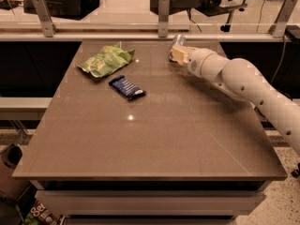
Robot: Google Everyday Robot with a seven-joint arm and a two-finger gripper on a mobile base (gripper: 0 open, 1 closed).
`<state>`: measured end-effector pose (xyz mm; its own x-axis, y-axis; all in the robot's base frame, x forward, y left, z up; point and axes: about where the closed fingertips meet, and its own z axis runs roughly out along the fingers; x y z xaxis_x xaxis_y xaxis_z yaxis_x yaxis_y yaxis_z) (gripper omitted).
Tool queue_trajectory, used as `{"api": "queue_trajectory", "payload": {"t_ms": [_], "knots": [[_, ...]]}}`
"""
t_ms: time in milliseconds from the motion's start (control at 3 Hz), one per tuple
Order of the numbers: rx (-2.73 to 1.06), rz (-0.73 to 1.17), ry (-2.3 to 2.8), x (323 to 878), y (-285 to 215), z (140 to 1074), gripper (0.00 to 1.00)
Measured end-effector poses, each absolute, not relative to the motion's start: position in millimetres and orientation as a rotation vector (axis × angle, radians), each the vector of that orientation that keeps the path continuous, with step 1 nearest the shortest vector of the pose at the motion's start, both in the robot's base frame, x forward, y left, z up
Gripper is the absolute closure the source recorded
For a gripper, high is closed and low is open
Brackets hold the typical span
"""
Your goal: Place redbull can upright
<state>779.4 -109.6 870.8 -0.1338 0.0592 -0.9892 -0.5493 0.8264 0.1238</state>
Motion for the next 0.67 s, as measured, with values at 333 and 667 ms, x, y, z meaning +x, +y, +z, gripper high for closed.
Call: {"api": "queue_trajectory", "payload": {"t_ms": [333, 667], "knots": [[-0.395, 0.55, 1.631, 779.5, -107.1, 870.6, 0.36], [-0.397, 0.553, 1.631, 779.7, -104.9, 870.5, 0.14]]}}
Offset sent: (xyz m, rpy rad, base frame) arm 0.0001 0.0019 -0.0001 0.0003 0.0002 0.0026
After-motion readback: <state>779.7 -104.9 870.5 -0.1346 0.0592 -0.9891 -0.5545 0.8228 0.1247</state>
